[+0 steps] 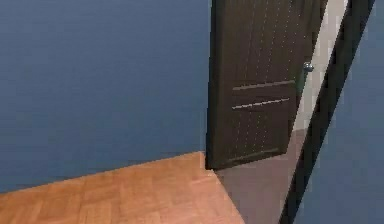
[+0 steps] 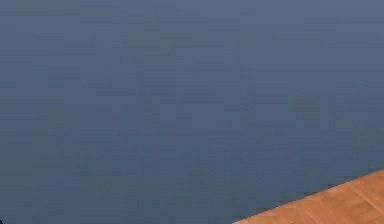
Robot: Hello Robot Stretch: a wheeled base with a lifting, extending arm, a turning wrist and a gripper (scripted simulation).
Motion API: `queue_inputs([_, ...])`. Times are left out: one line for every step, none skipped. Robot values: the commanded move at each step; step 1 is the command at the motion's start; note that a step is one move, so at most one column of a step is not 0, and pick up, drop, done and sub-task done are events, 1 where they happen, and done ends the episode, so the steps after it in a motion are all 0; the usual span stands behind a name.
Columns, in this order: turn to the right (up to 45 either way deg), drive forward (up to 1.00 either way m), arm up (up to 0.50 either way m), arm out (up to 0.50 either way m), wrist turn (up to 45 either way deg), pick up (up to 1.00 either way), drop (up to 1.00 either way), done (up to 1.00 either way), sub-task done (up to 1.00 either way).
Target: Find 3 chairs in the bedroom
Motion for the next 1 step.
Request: queue_inputs([0.0,0.75,0.0,0.0,0.0,0.0,0.0,0.0,0.0])
